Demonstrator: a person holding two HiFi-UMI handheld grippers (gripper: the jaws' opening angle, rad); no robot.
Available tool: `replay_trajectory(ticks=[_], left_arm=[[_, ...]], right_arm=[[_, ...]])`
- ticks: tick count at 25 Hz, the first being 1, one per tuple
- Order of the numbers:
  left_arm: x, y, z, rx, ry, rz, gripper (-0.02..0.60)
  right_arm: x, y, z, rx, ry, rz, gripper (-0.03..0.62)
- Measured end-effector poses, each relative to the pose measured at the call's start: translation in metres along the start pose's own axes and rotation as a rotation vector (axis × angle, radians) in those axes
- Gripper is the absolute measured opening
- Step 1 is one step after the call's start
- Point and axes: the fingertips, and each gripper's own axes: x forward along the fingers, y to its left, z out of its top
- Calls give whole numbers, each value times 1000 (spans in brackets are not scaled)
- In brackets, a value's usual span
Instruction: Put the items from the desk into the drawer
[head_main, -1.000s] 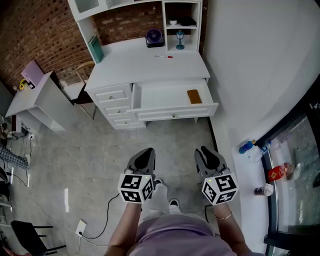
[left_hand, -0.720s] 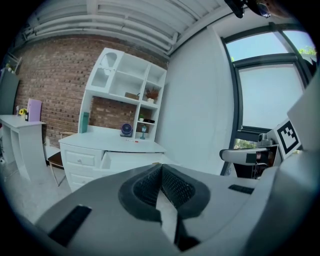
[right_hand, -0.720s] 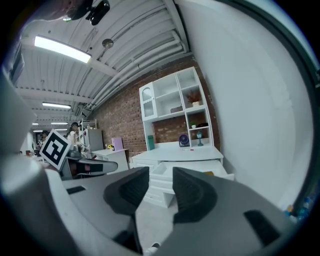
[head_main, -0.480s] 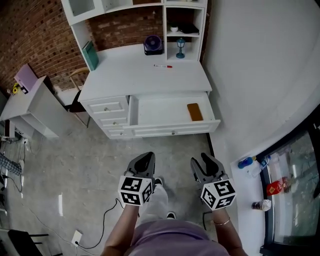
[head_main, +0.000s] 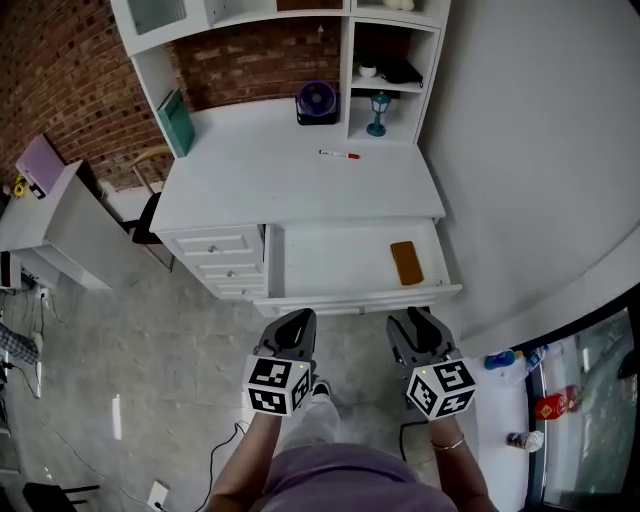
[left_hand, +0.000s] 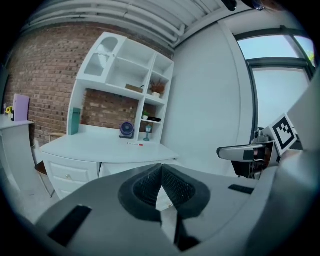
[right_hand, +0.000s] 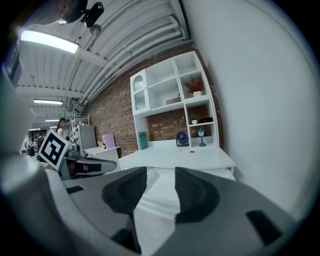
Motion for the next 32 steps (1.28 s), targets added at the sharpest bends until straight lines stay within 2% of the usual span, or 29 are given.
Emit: replay_trajectory(ticks=[7,18,25,32], left_arm=[[46,47,18,-12,11,-20,-2],[91,77,42,14,9,-38,0],[123,85,49,9,-9,-17,-2],[164,101,68,-10,-20,51,-1]], right_arm=[[61,-11,21,-2,-2,-21,169],[110,-32,44,11,-8,-40,163],[151,-59,57,-25,-6,9,163],[208,-95,86,-70,-8,85,161]])
